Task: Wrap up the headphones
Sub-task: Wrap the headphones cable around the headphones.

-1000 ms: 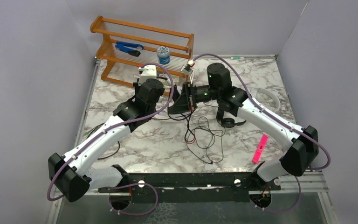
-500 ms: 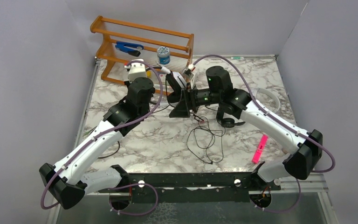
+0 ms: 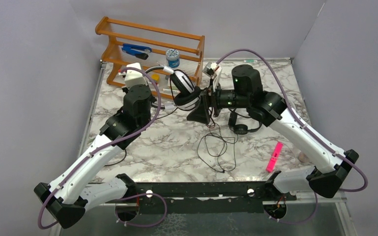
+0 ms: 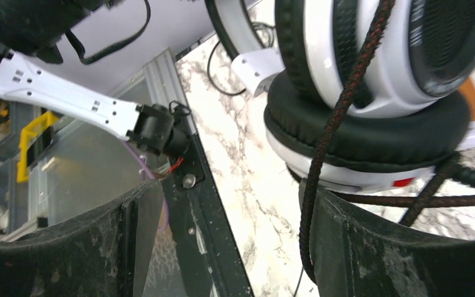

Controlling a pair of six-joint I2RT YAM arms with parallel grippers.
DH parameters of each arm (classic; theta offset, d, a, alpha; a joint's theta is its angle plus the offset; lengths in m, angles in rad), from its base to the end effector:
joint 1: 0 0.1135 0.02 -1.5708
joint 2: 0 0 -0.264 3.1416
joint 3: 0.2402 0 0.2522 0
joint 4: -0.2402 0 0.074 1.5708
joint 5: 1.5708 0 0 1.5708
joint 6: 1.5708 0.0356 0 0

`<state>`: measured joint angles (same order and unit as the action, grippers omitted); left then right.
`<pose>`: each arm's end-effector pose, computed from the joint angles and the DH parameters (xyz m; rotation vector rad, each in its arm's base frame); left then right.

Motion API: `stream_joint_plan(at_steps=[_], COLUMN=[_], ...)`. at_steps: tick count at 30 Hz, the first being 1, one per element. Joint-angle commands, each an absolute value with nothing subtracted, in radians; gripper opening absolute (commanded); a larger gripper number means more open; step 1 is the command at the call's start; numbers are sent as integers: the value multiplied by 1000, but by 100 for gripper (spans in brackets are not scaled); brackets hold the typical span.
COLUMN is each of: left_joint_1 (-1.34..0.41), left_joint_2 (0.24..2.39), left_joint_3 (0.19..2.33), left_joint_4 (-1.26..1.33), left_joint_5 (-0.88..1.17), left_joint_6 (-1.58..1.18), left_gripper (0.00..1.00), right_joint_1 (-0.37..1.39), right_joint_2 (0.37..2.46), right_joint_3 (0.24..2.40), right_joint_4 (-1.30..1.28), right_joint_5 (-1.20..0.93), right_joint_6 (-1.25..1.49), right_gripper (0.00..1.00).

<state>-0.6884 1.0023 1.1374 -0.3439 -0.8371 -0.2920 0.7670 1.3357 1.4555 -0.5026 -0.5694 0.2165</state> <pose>0.1776 -0.1119 0.4081 -0.2517 1.6914 0.0176 0.1962 0.2158 0.4202 -0.9456 1.8598 1.1807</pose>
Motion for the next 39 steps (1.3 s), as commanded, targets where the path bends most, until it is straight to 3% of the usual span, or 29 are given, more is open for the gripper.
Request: stream_joint_plan(at_steps=[1, 4, 10, 14, 23, 27, 30, 35, 39], left_joint_1=[-689, -688, -689, -689, -689, -689, -689, -689, -689], left_joint_2=[975, 973, 952, 947, 932, 901, 889, 863, 856], left_joint_3=[1149, 1156, 1167, 1184, 1177, 1149, 1150, 1146, 1136], left_joint_4=[-223, -240, -248, -254, -281, -232, -260, -291, -281], left_joint_5=[-814, -809, -789, -775, -723, -574, -501, -555, -582], left_joint_6=[-354, -368, -401, -390, -295, -143, -12, 94, 91], left_gripper=[0, 0, 0, 0, 0, 0, 0, 0, 0], right_joint_1=[767, 766, 767, 767, 766, 767, 766, 767, 767], right_joint_2=[1288, 1284, 1321, 1311, 1296, 1270, 1250, 1219, 1233], right_joint_3=[1535, 1542, 1441, 1452, 1484, 1464, 1464, 1454, 1463], right_joint_4=[-554, -550, -395, -447, -475, -439, -468, -561, -644], right_joint_5=[-410, -375, -638, -515, -347, -268, -201, -164, -359], right_joint_6=[200, 199, 247, 221, 155, 120, 66, -19, -35], right_gripper=[87, 91, 76, 73, 22, 2, 1, 1, 1])
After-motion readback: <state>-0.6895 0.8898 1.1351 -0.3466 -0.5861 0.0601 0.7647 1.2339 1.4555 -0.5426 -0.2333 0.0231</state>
